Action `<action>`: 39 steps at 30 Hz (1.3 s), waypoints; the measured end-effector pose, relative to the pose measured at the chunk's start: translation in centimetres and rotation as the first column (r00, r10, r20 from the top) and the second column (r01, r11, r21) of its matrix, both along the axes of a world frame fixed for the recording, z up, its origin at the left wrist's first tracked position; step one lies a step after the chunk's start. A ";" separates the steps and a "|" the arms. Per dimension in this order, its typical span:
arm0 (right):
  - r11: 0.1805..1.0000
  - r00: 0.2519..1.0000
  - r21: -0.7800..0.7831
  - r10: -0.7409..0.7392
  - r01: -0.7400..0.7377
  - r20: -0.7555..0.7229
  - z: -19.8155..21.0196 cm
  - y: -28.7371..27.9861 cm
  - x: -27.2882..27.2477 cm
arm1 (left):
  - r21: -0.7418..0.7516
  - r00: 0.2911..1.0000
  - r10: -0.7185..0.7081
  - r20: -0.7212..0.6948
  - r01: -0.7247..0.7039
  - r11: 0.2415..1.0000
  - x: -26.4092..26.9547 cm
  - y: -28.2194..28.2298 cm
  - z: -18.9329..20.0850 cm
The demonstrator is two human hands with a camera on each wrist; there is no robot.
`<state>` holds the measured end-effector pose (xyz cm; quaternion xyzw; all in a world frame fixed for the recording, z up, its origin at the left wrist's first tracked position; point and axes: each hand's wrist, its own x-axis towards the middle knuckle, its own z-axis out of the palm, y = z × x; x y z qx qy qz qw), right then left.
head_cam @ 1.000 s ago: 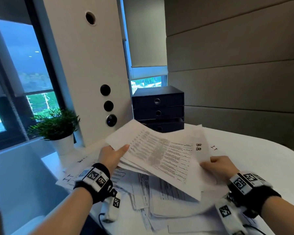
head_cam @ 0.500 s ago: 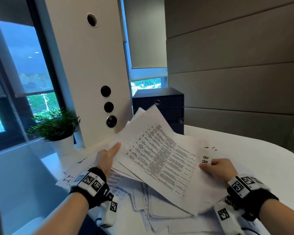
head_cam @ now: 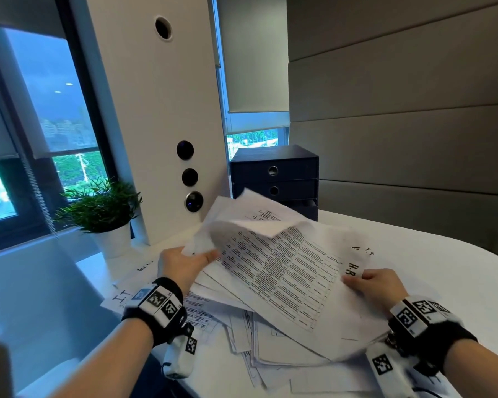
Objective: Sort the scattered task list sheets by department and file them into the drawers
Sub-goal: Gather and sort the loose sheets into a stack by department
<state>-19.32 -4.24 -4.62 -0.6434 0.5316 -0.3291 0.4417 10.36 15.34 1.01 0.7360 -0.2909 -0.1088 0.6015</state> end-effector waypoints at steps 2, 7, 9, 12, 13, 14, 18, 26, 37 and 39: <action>1.000 1.000 0.009 0.008 -0.008 0.015 0.4 0.2 -0.1 | 0.021 1.000 -0.008 0.003 0.008 1.000 0.7 0.0 0.2; 1.000 0.999 0.003 0.020 -0.020 -0.040 1.3 0.1 -0.8 | 0.092 0.979 -0.009 0.204 -0.010 0.996 3.2 0.6 1.9; 1.000 0.997 0.004 0.029 -0.028 -0.076 1.6 0.0 -1.1 | 0.163 0.945 -0.022 0.325 -0.033 0.986 4.1 0.9 3.2; 0.999 0.993 -0.007 0.049 -0.050 -0.104 2.2 0.1 -1.4 | 0.218 0.902 -0.098 0.421 0.004 0.976 4.5 1.0 6.5; 0.998 0.992 -0.013 0.062 -0.064 -0.114 2.5 0.2 -1.4 | 0.239 0.880 -0.147 0.451 0.039 0.970 4.6 0.9 7.7; 0.997 0.990 -0.015 0.076 -0.078 -0.117 2.7 0.3 -1.4 | 0.270 0.854 -0.208 0.477 0.084 0.959 4.4 0.8 8.8; 0.987 0.984 -0.010 0.160 -0.162 -0.080 3.9 1.1 -1.2 | 0.460 0.693 -0.390 0.607 0.093 0.883 2.7 -1.2 11.8; 0.951 0.948 -0.010 0.306 -0.308 -0.085 4.5 0.5 -1.6 | 0.331 0.688 -0.429 0.586 0.281 0.901 -5.5 -9.1 11.0; 0.943 0.947 -0.114 0.301 -0.314 -0.115 2.9 -0.5 -1.3 | 0.706 0.343 -0.785 0.516 0.349 0.616 -11.7 -15.4 6.9; 0.957 0.959 -0.099 0.260 -0.271 -0.111 2.8 -0.8 -1.2 | 0.744 0.326 -0.824 0.463 0.362 0.561 -12.1 -15.1 6.2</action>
